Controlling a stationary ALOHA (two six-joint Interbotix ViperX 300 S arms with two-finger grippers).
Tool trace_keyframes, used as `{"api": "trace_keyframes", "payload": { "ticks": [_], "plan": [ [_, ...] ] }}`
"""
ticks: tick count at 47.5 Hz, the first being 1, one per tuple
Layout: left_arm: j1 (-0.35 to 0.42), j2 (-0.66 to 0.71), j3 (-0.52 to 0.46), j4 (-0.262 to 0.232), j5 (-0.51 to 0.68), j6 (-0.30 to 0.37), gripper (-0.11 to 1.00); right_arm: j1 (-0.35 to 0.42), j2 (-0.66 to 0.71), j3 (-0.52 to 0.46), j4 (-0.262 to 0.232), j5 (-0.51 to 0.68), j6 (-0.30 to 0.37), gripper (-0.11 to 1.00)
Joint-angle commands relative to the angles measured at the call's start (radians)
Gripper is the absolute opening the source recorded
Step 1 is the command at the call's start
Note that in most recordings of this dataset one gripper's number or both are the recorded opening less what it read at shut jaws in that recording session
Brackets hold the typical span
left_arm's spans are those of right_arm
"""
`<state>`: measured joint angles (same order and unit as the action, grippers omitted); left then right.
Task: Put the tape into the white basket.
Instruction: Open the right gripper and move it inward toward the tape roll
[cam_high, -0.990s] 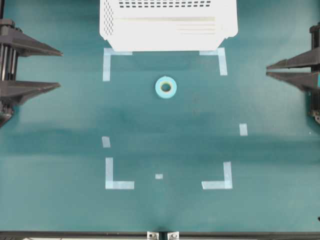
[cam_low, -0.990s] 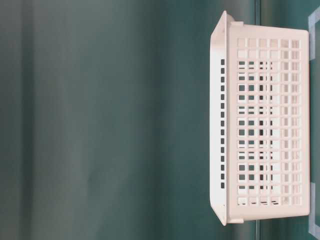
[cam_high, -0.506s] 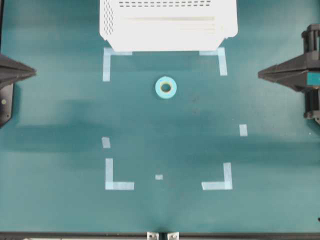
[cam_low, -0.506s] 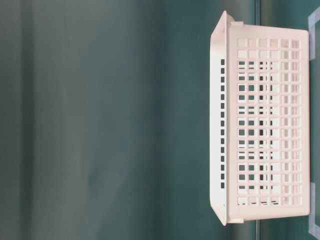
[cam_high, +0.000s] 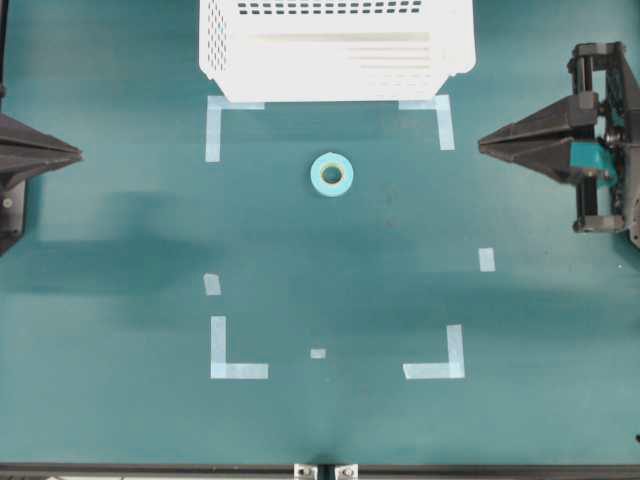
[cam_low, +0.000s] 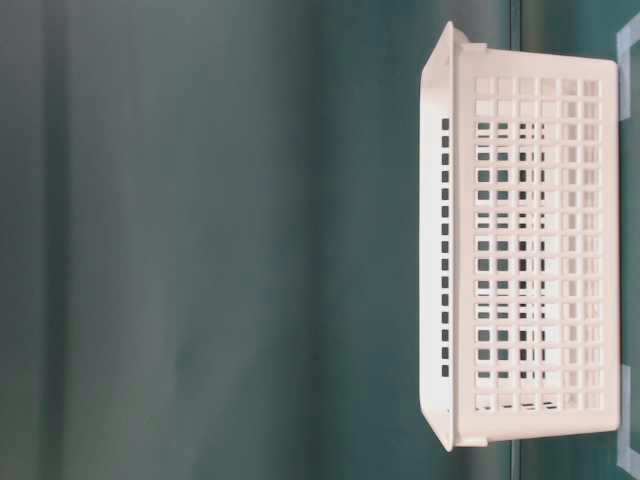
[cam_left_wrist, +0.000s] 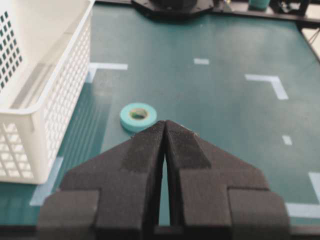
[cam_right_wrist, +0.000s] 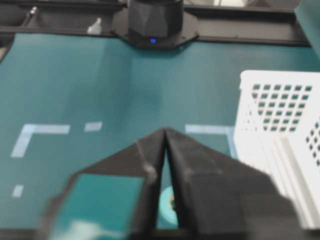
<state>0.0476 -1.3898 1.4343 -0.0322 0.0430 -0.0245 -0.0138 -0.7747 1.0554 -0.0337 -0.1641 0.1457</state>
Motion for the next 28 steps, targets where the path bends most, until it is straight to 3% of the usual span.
{"api": "trace_keyframes", "payload": {
  "ticks": [1,9,12,28],
  "plan": [
    [-0.002,0.002,0.005,0.002,-0.017,0.005,-0.11,-0.008,0.003,-0.009,-0.003,-0.011,0.005,0.34],
    [-0.002,-0.014,0.049,0.003,-0.017,0.005,-0.11,-0.018,0.002,-0.009,-0.003,0.049,0.003,0.84],
    [-0.002,-0.02,0.063,0.003,-0.017,0.005,-0.11,-0.02,0.002,-0.012,-0.006,0.083,0.003,0.95],
    [-0.002,-0.028,0.138,0.003,-0.018,-0.003,-0.11,-0.04,0.015,-0.021,-0.012,0.175,0.005,0.99]
  ]
}}
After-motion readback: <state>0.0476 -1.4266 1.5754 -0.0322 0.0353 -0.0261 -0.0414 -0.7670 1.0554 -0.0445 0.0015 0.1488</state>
